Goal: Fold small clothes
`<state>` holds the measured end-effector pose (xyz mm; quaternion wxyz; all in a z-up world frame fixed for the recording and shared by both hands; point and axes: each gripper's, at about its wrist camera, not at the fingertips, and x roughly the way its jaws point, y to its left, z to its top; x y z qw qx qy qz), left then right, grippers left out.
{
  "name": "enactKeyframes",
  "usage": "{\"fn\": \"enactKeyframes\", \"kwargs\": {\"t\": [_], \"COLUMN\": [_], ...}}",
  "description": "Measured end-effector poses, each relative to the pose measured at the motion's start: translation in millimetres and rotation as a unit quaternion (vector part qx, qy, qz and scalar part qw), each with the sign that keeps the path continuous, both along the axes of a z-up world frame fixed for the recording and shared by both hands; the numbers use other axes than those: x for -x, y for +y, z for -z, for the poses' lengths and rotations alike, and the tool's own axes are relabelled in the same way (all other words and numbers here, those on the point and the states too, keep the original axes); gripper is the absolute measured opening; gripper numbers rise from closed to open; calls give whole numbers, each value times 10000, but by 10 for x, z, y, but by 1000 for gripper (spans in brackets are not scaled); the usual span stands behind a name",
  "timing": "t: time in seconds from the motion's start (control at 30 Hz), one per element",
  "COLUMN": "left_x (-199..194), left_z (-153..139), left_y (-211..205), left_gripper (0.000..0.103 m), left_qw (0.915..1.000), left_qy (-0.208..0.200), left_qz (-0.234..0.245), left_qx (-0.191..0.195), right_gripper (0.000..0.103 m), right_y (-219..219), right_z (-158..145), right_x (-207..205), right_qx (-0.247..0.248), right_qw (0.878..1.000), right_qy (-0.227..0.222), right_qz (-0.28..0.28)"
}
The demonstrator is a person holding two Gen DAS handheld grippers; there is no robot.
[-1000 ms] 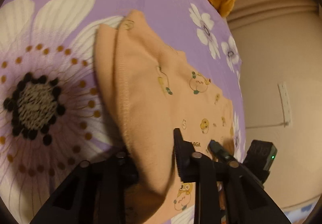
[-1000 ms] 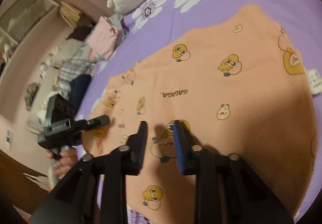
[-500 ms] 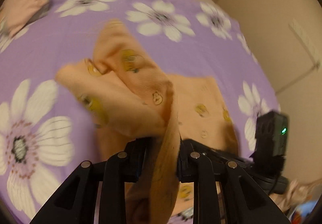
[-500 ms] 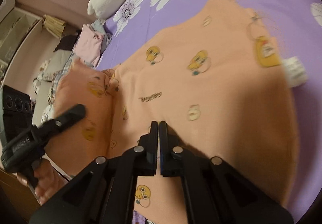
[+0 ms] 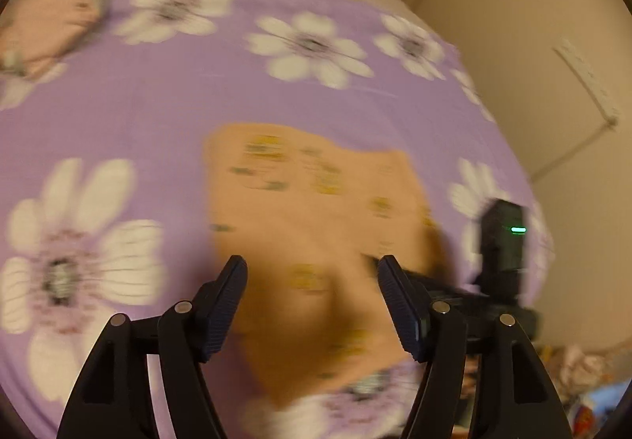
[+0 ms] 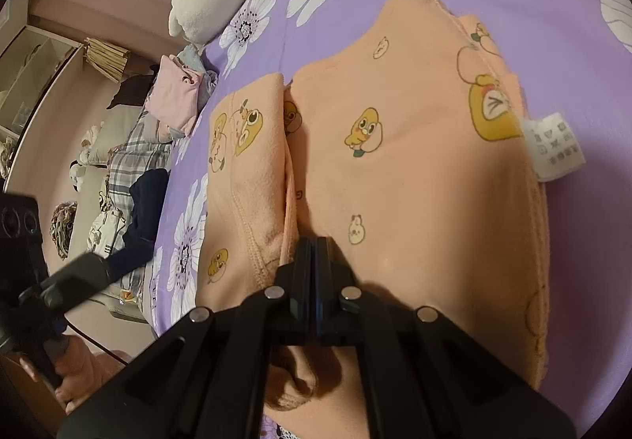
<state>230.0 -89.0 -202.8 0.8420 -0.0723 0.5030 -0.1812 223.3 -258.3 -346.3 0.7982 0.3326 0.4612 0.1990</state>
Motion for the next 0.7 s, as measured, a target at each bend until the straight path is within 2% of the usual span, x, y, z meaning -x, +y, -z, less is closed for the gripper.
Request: {"fn": "enactKeyframes", "kwargs": {"t": [0.07,0.13,0.2,0.27,0.3,0.37,0.5,0.53,0.63,0.7], "left_x": [7,12,37,81,120,147,190,180,289,354], "left_z": [131,369,660,821,837,808,755,755,695,683], "left_y": [170,302,450,569,634,667,586,519,435,320], "left_gripper": [68,68,68,68,68,68,68,68,68,68], "left_qw": [9995,9988,9974,9946,9935,9932,9947,9944,9894,9864], "left_qy": [-19,205,515,657,539,495,573,598,650,722], "left_qz": [-264,-432,-438,-491,-510,-461,-199,-108,368,706], "left_qx": [-176,-118,262,629,858,952,825,859,1241,1294], "right_gripper": [0,0,2,11,15,36,52,60,61,61], "right_y": [10,9,4,-35,-69,-116,-76,-52,-49,-26], "right_z": [0,0,-2,-11,-11,-21,-21,-3,28,5], "right_x": [-20,-28,-41,-67,-78,-97,-238,-275,-295,-283], "right_qx": [-23,-42,-77,-356,-625,-1144,-1719,-1972,-2344,-2194], "right_qw": [10000,10000,10000,9993,9979,9933,9845,9792,9709,9743], "right_qy": [9,6,10,64,102,29,-53,-62,-34,13], "right_qz": [3,2,-28,-111,-127,-131,-352,-471,-491,-506]}}
